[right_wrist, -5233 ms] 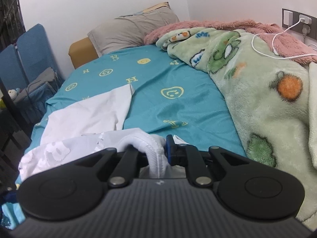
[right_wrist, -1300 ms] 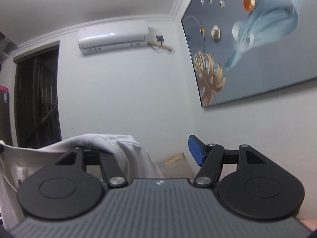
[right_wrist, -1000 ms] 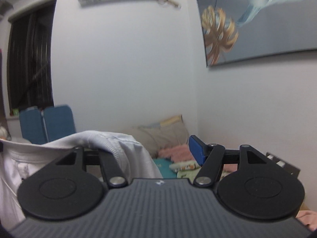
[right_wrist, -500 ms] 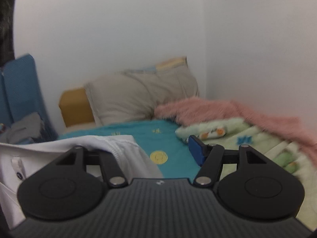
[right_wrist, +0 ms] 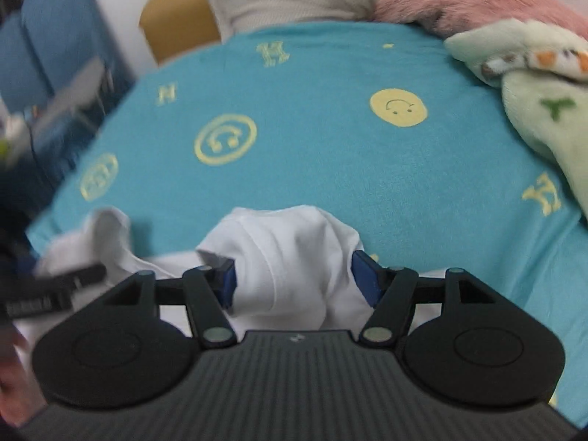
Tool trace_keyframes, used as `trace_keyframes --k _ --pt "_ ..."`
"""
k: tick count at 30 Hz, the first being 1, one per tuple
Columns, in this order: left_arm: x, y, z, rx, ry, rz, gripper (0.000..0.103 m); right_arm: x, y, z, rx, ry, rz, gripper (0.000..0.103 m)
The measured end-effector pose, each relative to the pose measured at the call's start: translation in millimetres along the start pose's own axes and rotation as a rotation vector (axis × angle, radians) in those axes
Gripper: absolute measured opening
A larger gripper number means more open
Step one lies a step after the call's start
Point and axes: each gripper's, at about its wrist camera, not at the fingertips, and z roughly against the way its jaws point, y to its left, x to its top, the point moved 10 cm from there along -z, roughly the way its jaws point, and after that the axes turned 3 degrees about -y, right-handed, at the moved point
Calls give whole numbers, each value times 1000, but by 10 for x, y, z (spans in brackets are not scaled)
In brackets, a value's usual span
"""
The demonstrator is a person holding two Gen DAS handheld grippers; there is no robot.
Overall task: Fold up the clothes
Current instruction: 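Lay the white T-shirt flat on the bed and open both grippers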
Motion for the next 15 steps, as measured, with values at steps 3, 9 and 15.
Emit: trace_keyframes --k 3,9,15 --pt "-48 -40 424 4 -85 7 99 -4 117 331 -5 -48 15 64" --pt "-655 -131 1708 9 -242 8 100 -348 284 1382 -41 -223 74 64" --pt "-1544 -14 2945 10 -281 31 100 -1154 473 2562 15 -313 25 64"
